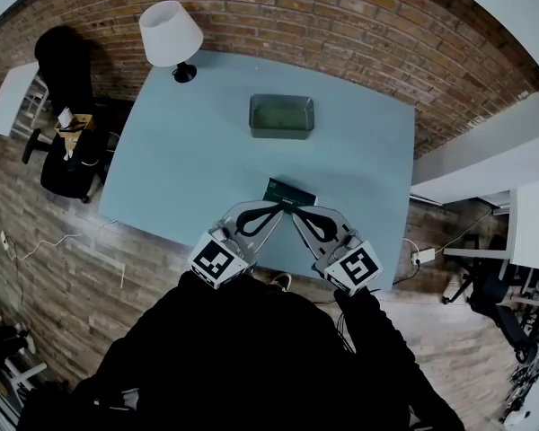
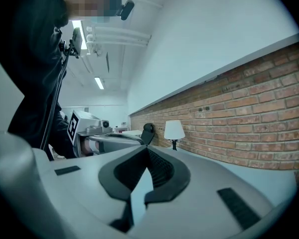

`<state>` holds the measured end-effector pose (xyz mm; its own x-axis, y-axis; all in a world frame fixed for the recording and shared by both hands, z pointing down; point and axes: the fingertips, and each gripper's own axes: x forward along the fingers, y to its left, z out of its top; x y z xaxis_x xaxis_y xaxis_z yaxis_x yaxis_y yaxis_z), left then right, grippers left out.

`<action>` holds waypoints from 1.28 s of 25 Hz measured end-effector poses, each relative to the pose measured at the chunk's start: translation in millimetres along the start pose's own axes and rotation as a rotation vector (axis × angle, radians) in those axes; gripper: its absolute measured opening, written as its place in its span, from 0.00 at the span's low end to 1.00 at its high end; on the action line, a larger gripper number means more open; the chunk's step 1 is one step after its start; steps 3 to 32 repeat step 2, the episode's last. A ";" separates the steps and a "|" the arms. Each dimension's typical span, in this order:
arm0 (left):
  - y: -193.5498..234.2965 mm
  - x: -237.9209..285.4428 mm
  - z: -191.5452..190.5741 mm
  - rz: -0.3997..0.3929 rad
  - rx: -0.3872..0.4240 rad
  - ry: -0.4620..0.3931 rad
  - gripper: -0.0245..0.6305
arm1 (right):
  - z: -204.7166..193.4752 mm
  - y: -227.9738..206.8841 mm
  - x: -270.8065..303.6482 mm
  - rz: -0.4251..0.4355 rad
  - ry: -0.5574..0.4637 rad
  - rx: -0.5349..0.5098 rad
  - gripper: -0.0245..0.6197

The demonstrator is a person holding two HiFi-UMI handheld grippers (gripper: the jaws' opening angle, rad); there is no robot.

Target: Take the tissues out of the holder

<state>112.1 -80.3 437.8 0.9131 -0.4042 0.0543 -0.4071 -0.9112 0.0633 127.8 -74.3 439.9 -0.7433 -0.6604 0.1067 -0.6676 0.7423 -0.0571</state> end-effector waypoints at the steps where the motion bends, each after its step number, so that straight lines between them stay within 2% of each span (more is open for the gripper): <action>1: 0.3 -0.1 -0.4 0.002 -0.007 0.001 0.05 | 0.0 -0.1 0.1 0.002 0.000 0.002 0.04; 32: 0.5 -0.2 -0.9 0.003 -0.012 0.002 0.05 | 0.1 -0.3 0.2 0.004 0.001 0.003 0.04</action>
